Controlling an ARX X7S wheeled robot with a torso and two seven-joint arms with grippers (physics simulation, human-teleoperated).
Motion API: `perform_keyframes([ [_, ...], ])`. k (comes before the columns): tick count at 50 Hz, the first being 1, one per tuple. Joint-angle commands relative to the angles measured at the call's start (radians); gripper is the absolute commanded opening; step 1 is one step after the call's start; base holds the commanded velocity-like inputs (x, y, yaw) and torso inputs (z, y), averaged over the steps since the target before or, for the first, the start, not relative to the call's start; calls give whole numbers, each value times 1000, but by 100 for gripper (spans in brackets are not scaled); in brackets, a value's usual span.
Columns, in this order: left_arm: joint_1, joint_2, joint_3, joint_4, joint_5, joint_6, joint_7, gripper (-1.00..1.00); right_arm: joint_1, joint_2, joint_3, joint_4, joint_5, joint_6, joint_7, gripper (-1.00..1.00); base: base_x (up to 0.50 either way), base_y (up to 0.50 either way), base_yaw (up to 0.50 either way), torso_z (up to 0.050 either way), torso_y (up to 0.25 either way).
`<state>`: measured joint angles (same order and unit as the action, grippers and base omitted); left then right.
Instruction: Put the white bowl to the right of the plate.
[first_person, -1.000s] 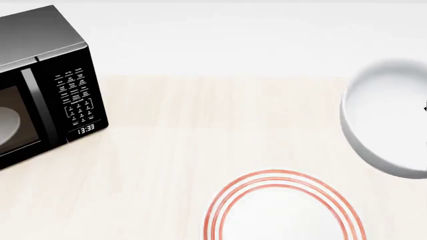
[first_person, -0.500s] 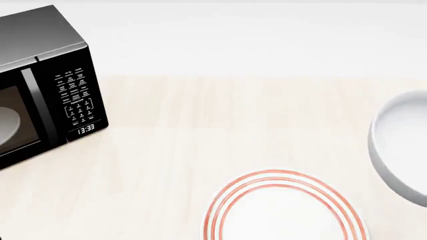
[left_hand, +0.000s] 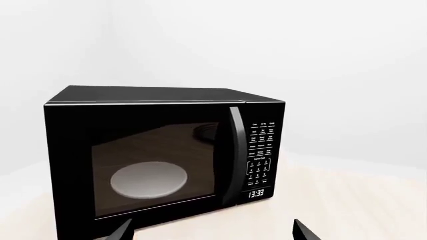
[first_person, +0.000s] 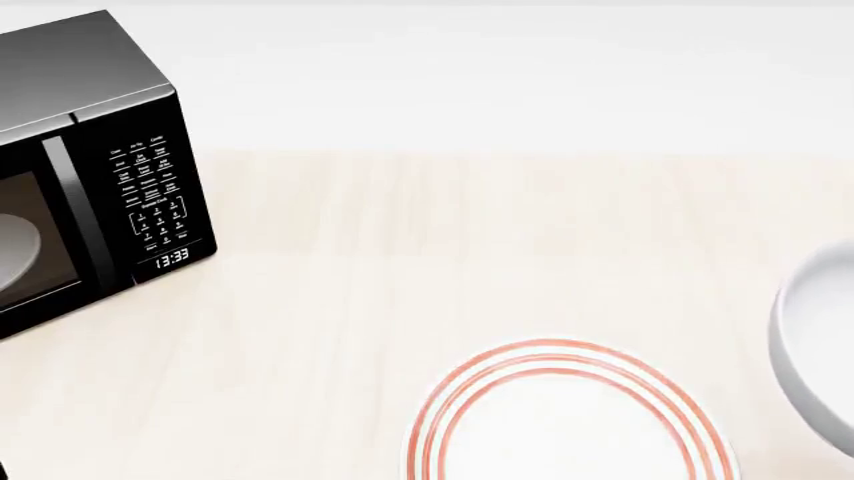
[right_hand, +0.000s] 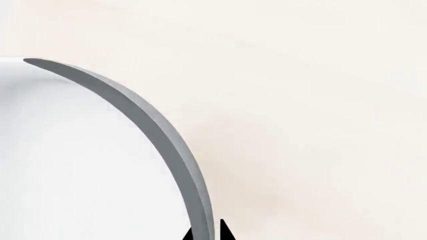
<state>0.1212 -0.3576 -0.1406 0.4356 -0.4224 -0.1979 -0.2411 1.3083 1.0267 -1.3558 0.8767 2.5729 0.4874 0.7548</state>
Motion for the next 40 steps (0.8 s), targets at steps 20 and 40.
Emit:
perform_keyframes([
  [20,-2,-6,14,-1,-5,1,-4,100,-78,-57,10,223,20,82,-109,-100,0,0,0,1,1],
  [40,4,-11,21,5,-4,5,-8,100,-87,-121,-9,409,10,161,-182,-100,0,0,0,0,0],
])
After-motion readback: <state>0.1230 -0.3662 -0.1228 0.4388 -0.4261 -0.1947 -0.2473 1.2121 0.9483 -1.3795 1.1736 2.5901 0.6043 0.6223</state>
